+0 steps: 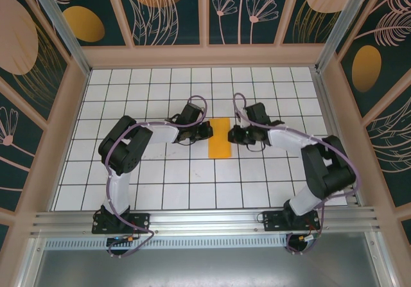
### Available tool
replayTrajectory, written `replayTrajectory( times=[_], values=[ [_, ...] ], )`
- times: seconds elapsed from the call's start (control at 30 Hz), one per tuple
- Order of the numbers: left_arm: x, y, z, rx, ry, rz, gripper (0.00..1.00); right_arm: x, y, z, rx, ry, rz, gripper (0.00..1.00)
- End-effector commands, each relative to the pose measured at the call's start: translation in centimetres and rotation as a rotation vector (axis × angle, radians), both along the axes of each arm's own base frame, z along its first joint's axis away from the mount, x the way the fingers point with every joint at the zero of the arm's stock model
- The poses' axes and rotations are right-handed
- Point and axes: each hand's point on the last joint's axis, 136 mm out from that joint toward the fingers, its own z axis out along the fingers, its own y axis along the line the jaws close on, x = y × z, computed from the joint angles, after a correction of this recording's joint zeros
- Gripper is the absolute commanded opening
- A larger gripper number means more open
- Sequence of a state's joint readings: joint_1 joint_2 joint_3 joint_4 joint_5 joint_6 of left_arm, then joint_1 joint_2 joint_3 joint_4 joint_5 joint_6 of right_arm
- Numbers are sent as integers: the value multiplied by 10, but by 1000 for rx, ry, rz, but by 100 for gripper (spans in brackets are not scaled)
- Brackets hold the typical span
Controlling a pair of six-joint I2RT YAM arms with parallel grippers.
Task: Fold a paper plane with a square sheet of paper (pick it up from the middle)
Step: Fold the square sheet of paper in half at the center of the table.
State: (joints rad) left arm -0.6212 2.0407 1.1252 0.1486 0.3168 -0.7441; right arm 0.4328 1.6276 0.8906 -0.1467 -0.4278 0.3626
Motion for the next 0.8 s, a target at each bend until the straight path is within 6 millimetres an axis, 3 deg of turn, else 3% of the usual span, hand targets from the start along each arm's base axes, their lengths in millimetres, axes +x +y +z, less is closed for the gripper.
replayTrajectory(
  times=[0.0, 0.17, 0.3, 0.53, 0.77],
  values=[
    [-35, 50, -70, 243, 174, 44, 2, 31, 11, -10, 0, -22, 8, 10],
    [-35, 48, -66, 233, 167, 33, 2, 67, 22, -25, -18, -7, -17, 8],
    [-33, 45, -59, 224, 151, 18, 2, 82, 15, -37, -78, 7, -53, 7],
    [-25, 27, -33, 138, 101, -28, 3, 64, -9, -60, -164, 65, -110, 7],
    [-21, 9, 6, -7, 53, -38, 8, 30, -27, -58, -184, 116, -234, 7]
  ],
)
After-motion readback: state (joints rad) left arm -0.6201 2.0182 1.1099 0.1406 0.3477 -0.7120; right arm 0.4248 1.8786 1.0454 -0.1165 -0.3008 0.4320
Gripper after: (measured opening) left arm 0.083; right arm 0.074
